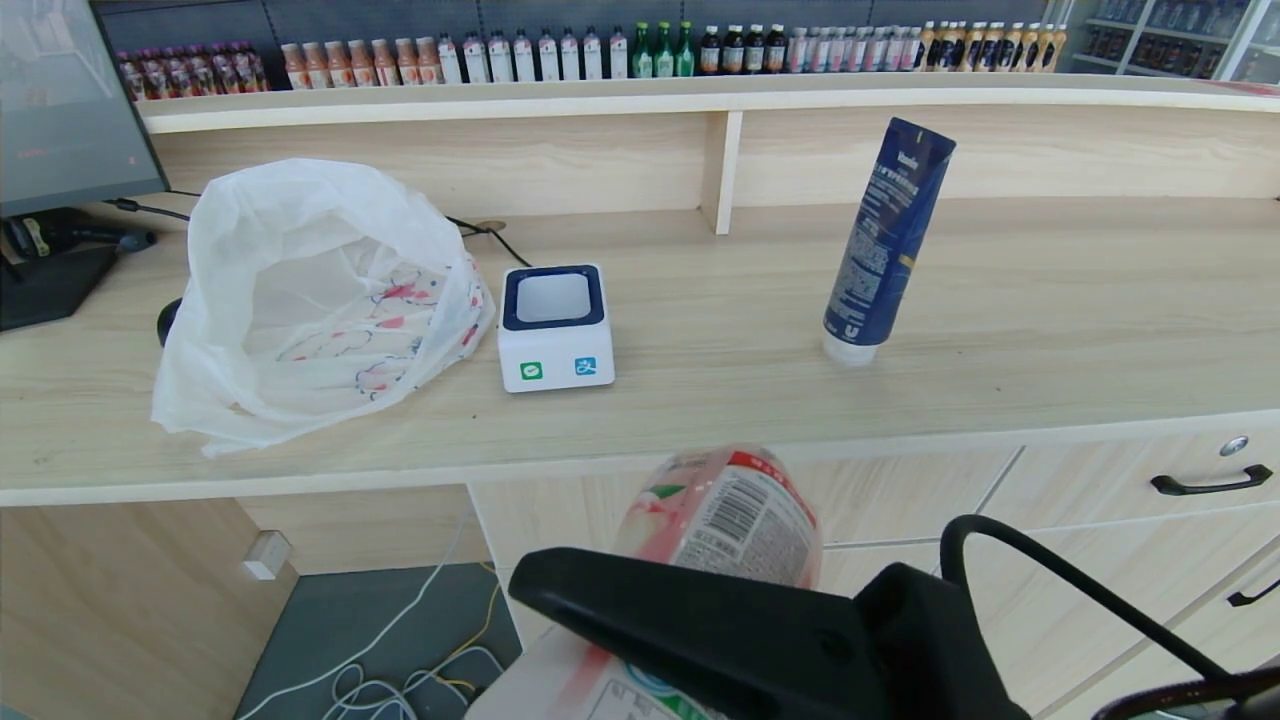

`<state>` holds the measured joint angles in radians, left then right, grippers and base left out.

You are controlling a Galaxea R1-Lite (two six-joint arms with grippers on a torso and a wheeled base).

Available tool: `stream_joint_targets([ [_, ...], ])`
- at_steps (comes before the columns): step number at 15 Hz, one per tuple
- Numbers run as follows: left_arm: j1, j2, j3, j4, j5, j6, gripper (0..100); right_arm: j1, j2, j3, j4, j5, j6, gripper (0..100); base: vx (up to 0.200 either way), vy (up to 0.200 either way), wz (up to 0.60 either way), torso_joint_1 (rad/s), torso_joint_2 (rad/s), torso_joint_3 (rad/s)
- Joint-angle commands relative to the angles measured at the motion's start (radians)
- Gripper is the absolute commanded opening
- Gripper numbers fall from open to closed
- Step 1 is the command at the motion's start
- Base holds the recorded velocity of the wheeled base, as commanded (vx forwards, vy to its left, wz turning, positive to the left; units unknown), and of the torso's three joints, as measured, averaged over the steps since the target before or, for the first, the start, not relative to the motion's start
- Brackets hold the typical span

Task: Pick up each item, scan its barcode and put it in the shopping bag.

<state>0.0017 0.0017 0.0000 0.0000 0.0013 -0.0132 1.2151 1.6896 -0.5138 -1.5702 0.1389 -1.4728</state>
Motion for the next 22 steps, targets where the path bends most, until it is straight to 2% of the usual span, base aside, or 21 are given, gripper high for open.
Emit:
stream_joint_targets([
  [1,0.0,0.0,0.0,0.0,0.0,-0.001,100,-0.016,0.024,0.003,-0.001,0.001,0.038,0,0.0,0.0,0.0,0.0,0.0,0.0],
  [3,0.0,0.0,0.0,0.0,0.0,-0.001,100,-0.028,0.033,0.014,-0.001,-0.001,0.098,0,0.0,0.0,0.0,0.0,0.0,0.0],
  [10,0.0,0.0,0.0,0.0,0.0,-0.001,100,-0.028,0.025,0.028,-0.001,-0.028,0.45,0,0.0,0.0,0.0,0.0,0.0,0.0],
  [12,0.0,0.0,0.0,0.0,0.0,-0.001,100,-0.028,0.019,0.008,-0.001,-0.098,0.585,0,0.0,0.0,0.0,0.0,0.0,0.0],
  [15,0.0,0.0,0.0,0.0,0.0,-0.001,100,-0.039,0.058,-0.132,-0.001,-0.216,0.856,0,0.0,0.0,0.0,0.0,0.0,0.0],
  [17,0.0,0.0,0.0,0.0,0.0,-0.001,100,-0.078,0.078,-0.184,-0.001,-0.246,0.956,0,0.0,0.0,0.0,0.0,0.0,0.0],
  [19,0.0,0.0,0.0,0.0,0.0,-0.001,100,-0.184,0.084,-0.181,-0.001,-0.256,1.06,0,0.0,0.0,0.0,0.0,0.0,0.0],
  [22,0.0,0.0,0.0,0.0,0.0,-0.001,100,-0.29,0.093,-0.167,-0.001,-0.269,1.243,0,0.0,0.0,0.0,0.0,0.0,0.0],
])
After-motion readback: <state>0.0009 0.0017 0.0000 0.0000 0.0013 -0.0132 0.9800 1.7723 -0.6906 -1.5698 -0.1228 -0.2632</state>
